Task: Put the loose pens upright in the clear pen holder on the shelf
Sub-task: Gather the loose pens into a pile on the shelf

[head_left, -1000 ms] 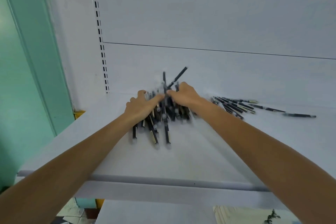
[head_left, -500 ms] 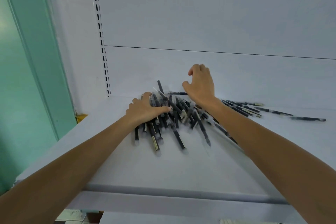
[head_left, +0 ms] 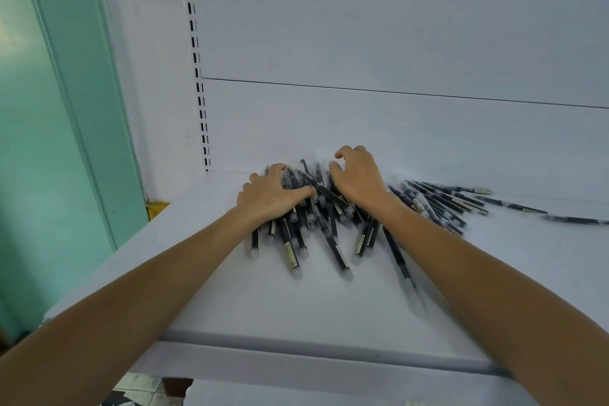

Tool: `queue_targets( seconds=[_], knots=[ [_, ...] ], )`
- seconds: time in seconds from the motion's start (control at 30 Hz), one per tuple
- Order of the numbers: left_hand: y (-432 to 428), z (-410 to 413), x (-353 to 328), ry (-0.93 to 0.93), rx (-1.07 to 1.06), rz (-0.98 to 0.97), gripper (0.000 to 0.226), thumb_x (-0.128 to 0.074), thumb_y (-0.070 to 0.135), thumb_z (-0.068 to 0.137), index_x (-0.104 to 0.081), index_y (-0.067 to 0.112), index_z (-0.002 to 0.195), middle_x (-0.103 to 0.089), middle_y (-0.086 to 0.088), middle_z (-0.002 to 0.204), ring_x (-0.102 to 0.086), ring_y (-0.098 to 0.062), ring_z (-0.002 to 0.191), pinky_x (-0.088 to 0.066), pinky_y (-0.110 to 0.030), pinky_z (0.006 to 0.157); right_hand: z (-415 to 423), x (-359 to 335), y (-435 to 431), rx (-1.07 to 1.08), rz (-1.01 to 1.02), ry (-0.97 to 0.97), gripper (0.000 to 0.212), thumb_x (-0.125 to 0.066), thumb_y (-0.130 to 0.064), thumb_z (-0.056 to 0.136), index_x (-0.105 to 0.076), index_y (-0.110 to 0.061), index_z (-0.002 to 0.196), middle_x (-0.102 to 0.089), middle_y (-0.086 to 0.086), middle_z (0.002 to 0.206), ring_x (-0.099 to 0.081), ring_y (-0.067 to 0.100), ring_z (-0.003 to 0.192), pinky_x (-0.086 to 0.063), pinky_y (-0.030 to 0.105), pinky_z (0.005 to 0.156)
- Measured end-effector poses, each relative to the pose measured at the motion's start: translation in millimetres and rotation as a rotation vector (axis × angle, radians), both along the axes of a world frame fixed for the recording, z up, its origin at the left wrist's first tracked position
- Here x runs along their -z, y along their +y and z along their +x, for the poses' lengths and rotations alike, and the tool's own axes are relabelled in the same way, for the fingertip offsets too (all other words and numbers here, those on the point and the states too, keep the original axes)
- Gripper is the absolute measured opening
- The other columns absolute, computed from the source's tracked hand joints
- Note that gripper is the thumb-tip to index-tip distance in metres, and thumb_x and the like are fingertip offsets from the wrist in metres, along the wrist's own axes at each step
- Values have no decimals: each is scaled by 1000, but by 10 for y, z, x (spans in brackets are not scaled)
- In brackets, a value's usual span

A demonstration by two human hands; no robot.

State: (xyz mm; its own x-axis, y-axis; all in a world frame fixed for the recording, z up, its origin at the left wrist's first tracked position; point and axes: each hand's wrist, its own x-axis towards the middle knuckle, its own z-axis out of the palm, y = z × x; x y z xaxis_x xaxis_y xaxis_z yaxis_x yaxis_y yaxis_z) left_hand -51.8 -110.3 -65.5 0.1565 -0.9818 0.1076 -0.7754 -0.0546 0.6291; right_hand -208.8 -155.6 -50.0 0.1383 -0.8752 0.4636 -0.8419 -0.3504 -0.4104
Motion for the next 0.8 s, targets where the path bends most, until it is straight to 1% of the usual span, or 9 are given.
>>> queue_targets(
  seconds=[0.1, 0.17, 0.3, 0.4, 0.5, 0.57, 0.63, 0.73, 0.8],
  knots=[
    [-10, -5, 20, -39, 15, -12, 82, -54, 69, 74, -21, 36, 142, -36, -17, 141, -34, -33, 131, -34, -46, 105, -167, -184, 67, 46, -64, -1, 27, -44, -24, 96, -56, -6, 111, -56, 10, 110, -55, 24, 94, -44, 31, 77],
    [-21, -10, 16, -51, 13, -1, 82, -51, 68, 78, -18, 34, 144, -33, -18, 144, -32, -34, 133, -33, -47, 106, -368, -301, 120, 123, -19, 97, 23, -44, -26, 94, -56, -7, 97, -60, 10, 94, -57, 24, 79, -49, 34, 72],
    [-40, -26, -4, -63, -10, 17, 79, -46, 68, 81, -18, 33, 145, -30, -18, 146, -31, -36, 134, -31, -49, 108, -554, -352, 418, 108, 375, 281, 42, -45, -39, 95, -46, -10, 65, -63, 8, 68, -61, 20, 58, -52, 29, 67],
    [-28, -22, -11, -58, -8, 31, 78, -45, 69, 81, -19, 32, 145, -29, -19, 146, -30, -36, 134, -29, -49, 109, -458, -278, 657, 74, 473, 332, 41, -53, -42, 92, -49, -5, 77, -60, 6, 61, -57, 14, 45, -43, 20, 44],
    [13, -15, -27, -36, 16, 35, 80, -47, 69, 80, -19, 32, 145, -27, -18, 147, -27, -36, 136, -28, -48, 110, -325, -188, 720, 60, 457, 299, 33, -58, -29, 91, -37, -6, 102, -53, 5, 75, -56, 13, 45, -39, 19, 37],
    [50, -8, -26, -25, 36, 39, 82, -49, 68, 79, -18, 32, 145, -27, -19, 147, -27, -36, 136, -28, -48, 110, -291, -163, 679, 53, 453, 225, 29, -56, -19, 91, -32, -9, 104, -49, 7, 80, -55, 16, 46, -39, 22, 36],
    [86, -1, -28, -25, 56, 46, 84, -52, 67, 78, -18, 32, 146, -26, -19, 147, -27, -36, 136, -29, -46, 110, -291, -187, 606, 47, 382, 142, 20, -51, -13, 90, -35, -7, 101, -46, 6, 79, -49, 15, 53, -36, 23, 41],
    [145, -1, -26, -21, 67, 56, 84, -55, 65, 78, -18, 32, 146, -23, -20, 147, -24, -38, 136, -29, -45, 109, -262, -263, 474, 32, 243, -26, 13, -49, -14, 89, -39, -8, 95, -43, 3, 78, -42, 13, 62, -36, 24, 51],
    [177, -1, -10, -11, 70, 50, 82, -55, 63, 78, -18, 34, 145, -22, -20, 146, -23, -38, 136, -28, -45, 109, -181, -305, 408, -5, 245, -109, 20, -51, -20, 91, -45, -7, 104, -50, 3, 88, -46, 12, 68, -38, 23, 55]
  ],
)
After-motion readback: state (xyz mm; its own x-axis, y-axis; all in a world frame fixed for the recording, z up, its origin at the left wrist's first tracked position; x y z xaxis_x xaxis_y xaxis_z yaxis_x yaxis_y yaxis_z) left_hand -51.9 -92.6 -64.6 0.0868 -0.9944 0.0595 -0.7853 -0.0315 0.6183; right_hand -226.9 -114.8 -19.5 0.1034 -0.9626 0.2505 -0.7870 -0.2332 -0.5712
